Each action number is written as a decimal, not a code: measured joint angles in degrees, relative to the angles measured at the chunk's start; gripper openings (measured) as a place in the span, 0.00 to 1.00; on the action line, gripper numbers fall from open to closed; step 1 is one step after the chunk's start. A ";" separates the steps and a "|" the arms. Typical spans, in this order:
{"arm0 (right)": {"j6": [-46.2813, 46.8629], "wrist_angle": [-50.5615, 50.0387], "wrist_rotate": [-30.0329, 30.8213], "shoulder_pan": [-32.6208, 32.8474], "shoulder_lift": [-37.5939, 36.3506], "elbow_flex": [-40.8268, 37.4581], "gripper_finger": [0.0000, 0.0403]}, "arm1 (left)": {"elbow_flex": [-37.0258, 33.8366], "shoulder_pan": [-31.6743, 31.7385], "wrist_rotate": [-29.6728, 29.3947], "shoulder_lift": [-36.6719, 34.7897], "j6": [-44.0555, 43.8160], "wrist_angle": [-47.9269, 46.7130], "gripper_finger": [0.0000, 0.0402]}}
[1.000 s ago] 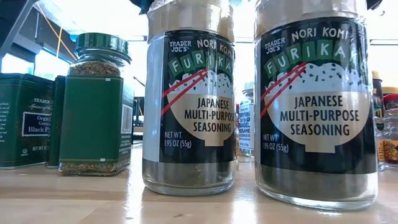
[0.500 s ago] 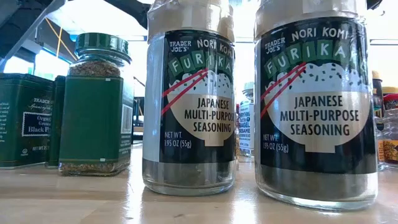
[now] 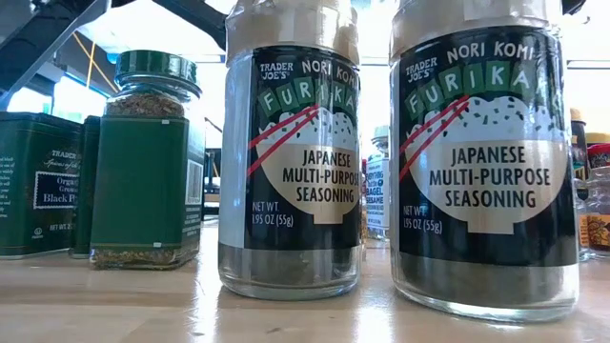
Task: Shelf spices
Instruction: Put the green seasoning bottle on the shelf and align it with the other green seasoning bottle, then put the green seasoning bottle on the shelf and align it with the other green seasoning bottles
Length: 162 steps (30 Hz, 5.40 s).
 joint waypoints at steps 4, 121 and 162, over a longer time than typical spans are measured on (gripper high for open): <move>0.00 -0.01 0.00 0.01 0.00 0.00 0.70 | 0.00 0.06 -1.57 0.00 -0.28 0.02 0.00; 2.13 0.40 0.86 0.01 -0.01 0.00 0.70 | -0.20 -65.49 21.18 1.31 28.62 -9.04 0.44; 2.56 0.55 0.84 0.01 0.00 0.00 0.70 | -0.26 -64.22 22.08 -0.33 1.60 -10.75 0.74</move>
